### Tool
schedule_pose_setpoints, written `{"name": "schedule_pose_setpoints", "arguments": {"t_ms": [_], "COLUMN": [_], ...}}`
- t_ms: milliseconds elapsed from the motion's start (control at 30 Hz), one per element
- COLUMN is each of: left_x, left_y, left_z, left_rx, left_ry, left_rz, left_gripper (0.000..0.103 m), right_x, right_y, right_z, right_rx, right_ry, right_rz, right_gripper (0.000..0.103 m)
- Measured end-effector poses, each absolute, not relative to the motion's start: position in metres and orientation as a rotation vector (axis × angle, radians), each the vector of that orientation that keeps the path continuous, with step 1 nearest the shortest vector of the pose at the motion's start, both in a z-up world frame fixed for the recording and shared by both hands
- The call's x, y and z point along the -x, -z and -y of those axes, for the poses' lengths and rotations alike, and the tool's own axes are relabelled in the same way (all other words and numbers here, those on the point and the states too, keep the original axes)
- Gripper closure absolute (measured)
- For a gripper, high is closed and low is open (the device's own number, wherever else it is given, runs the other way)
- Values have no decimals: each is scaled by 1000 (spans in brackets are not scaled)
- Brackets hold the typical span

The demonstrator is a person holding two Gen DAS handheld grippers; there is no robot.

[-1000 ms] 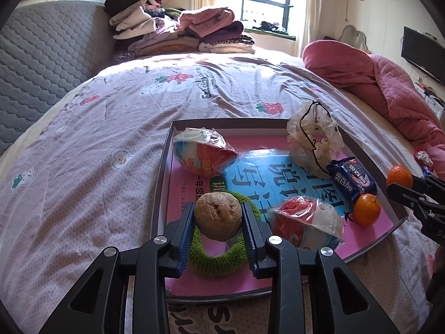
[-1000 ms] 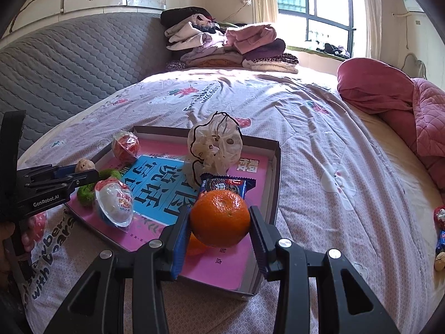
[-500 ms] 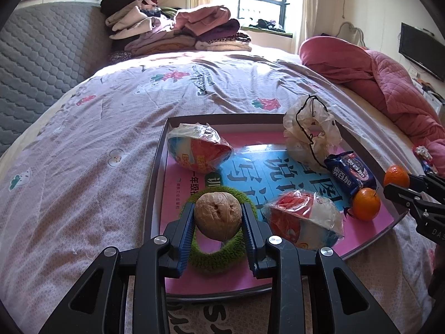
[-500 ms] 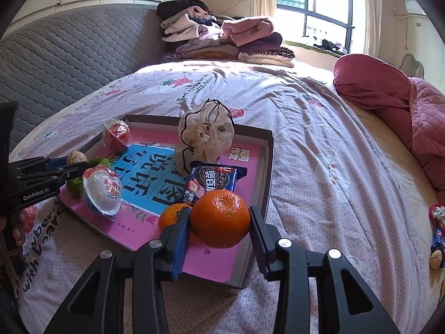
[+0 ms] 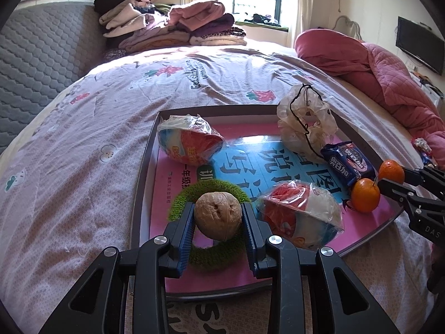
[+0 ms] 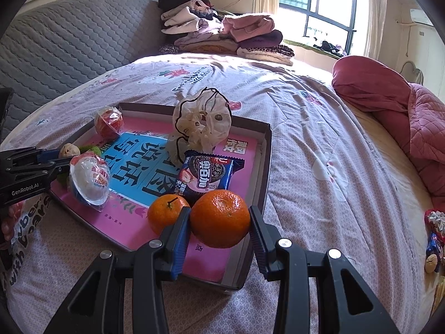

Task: Organize objects
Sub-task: 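Lower walnut into green ring with left gripper while right gripper lowers tangerine beside other tangerine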

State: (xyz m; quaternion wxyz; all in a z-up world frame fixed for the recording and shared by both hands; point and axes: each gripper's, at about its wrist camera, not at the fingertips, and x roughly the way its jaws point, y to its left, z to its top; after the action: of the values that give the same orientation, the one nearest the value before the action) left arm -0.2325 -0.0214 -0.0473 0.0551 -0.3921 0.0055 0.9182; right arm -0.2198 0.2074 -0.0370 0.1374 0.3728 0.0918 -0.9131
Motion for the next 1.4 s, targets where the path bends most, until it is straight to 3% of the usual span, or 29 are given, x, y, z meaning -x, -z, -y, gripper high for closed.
{"name": "schedule_pose_setpoints", "arguments": {"t_ms": [1400], "left_x": [233], "left_y": [49], "left_z": [20], "left_rx": [1194], "left_ry": [-2783], "left_rz": [-14], "left_gripper": [69], "right_x": [240], "right_y": [39], "right_z": [-197], "right_rx": [-1007], "right_ry": [2659], "right_rz": [-193], "right_gripper": [62]}}
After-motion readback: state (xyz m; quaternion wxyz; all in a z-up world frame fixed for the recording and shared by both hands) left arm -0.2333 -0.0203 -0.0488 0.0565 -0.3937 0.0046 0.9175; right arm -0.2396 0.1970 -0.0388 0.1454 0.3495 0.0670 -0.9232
